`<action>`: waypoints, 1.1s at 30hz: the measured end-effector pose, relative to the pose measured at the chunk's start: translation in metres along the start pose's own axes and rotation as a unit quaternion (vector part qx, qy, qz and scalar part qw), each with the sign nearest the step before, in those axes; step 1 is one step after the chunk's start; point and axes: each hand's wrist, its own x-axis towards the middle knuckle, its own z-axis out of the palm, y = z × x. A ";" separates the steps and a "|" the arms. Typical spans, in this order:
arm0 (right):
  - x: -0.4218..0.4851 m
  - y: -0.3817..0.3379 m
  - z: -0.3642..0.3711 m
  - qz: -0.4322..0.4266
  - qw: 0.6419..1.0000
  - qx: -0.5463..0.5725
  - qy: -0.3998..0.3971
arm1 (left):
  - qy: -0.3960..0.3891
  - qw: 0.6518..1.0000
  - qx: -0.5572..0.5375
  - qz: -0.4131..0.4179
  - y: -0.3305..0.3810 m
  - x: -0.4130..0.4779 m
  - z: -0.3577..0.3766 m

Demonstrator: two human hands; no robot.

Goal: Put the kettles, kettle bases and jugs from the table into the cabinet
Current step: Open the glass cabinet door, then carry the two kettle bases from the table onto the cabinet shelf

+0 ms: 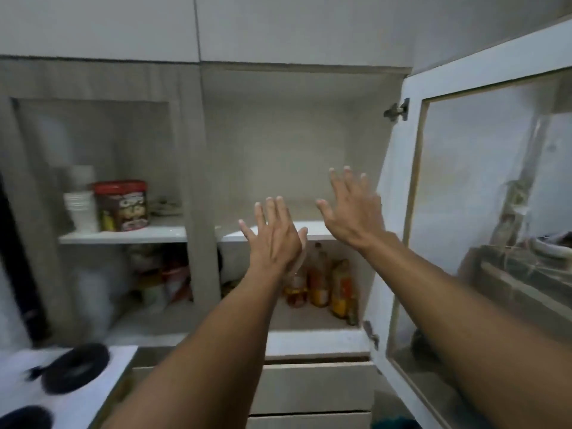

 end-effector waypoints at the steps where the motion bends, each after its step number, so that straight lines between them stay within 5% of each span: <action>1: 0.008 -0.019 0.019 -0.019 1.000 0.020 -0.013 | 0.003 1.000 0.018 -0.024 -0.024 0.003 -0.006; 9: 0.065 -0.146 0.144 -0.170 0.969 0.142 -0.106 | 0.041 0.966 0.136 -0.217 -0.177 0.021 -0.035; 21: 0.084 -0.276 0.281 -0.389 0.863 0.216 -0.238 | 0.060 0.855 0.255 -0.447 -0.291 -0.026 -0.021; 33: 0.007 -0.376 0.450 -0.439 0.790 0.192 -0.383 | 0.001 0.759 0.217 -0.613 -0.436 -0.115 0.046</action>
